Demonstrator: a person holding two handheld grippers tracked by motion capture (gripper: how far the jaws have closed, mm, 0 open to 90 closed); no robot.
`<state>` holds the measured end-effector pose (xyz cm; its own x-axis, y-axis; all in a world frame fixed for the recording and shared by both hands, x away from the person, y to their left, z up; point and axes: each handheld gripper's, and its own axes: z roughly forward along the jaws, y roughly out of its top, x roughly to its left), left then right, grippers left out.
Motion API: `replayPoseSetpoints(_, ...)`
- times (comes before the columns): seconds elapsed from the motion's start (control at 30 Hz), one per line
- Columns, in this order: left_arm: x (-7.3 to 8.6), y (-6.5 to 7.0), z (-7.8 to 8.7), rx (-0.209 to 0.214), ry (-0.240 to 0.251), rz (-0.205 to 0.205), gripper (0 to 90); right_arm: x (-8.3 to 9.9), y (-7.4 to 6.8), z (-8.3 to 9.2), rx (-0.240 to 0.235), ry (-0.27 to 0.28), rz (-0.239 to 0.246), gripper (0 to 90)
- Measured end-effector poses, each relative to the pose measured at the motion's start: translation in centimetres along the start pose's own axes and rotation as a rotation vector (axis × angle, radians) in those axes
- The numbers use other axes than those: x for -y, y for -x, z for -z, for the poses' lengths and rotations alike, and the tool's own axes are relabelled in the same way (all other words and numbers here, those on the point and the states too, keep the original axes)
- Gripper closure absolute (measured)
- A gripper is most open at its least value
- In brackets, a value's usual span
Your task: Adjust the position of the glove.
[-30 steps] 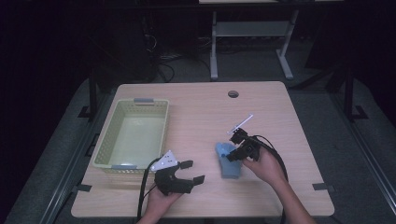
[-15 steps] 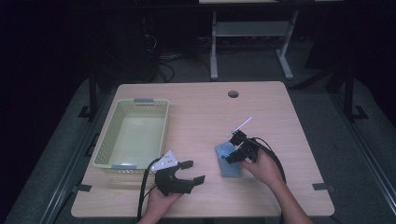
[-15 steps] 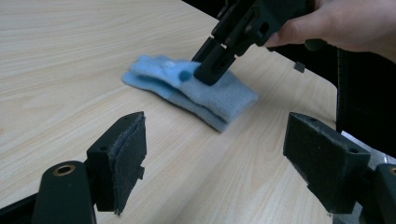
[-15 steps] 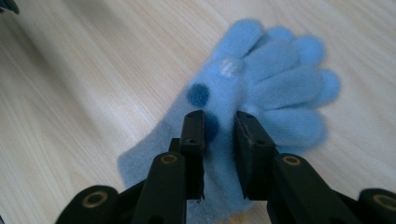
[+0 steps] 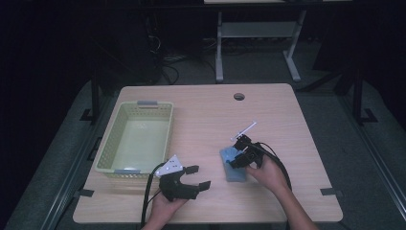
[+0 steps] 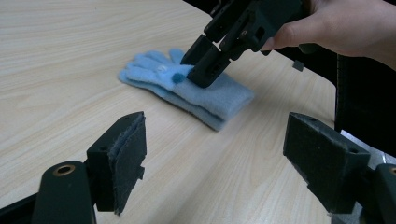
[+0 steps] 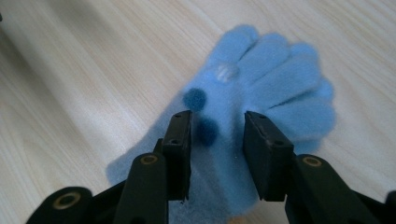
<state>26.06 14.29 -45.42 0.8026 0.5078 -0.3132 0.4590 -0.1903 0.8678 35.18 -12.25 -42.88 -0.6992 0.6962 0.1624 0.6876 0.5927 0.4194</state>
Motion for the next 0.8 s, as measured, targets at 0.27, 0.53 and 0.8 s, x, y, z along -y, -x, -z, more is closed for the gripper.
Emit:
replayPoseSetpoints(0.27, 0.0, 0.0, -0.1, 0.006, -0.007, 0.001, 21.0, 0.0, -0.1, 0.6, 0.009, 0.063, -0.010, 71.7)
replayPoseSetpoints(0.53, 0.0, 0.0, 0.0, 0.009, -0.005, 0.002, 21.0, 0.1, 0.3, -1.0, -0.016, 0.035, -0.028, 75.2)
replayPoseSetpoints(0.8, 0.0, 0.5, -0.2, -0.005, -0.030, 0.012, 21.6, 0.6, 0.5, 0.4, -0.014, 0.096, -0.062, 57.5)
